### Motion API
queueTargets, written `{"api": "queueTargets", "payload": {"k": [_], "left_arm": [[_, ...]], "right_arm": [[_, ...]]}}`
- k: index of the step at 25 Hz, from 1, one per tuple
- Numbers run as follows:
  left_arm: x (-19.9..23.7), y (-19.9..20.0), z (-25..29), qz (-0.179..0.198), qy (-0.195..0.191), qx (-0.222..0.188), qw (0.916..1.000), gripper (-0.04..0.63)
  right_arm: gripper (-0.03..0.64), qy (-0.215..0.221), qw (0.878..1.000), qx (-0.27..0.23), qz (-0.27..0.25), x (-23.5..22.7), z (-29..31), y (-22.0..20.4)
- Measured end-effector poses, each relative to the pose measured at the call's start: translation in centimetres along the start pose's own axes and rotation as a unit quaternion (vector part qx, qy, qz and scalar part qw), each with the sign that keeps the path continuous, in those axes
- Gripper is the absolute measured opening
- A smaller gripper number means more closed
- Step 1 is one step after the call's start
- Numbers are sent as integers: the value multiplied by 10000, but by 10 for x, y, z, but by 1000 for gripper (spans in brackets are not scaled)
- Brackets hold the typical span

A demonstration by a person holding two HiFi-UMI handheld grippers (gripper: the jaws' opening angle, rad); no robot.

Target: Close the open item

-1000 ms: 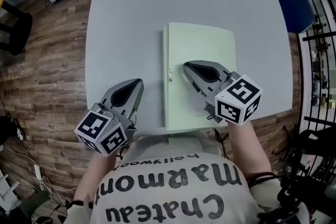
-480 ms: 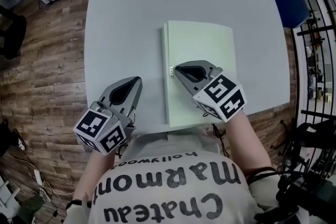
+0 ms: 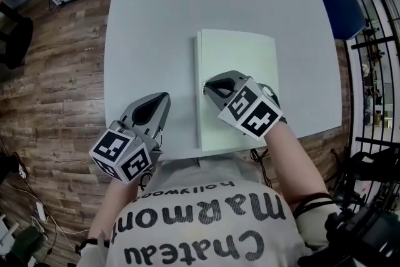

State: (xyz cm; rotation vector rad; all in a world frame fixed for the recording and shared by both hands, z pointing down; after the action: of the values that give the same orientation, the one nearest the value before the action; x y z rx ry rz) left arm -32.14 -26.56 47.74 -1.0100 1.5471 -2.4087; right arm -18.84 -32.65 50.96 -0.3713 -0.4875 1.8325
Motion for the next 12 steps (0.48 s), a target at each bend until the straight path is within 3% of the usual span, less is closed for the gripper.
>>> {"api": "queueTargets", "payload": {"k": [6, 12], "left_arm": [[0, -2, -2, -59, 81, -92, 9999, -3], [-1, 0, -4, -28, 115, -139, 9998, -3]], "right_arm": [[2, 10, 9971, 749, 154, 0, 8, 7], [2, 9, 9891, 1473, -58, 5, 16, 15]]}}
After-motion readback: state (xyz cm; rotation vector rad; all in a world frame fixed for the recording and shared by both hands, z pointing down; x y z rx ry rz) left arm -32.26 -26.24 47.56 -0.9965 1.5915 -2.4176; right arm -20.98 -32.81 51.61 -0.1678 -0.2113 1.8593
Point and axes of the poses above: the fingertips, and each gripper's own axes: z forward along the fingers, x to its left, y out of its top, the point moved 4 cm from there along -z, backward along the fingers, and after that the axes turned 3 degrees about z, right-handed, at the moved point
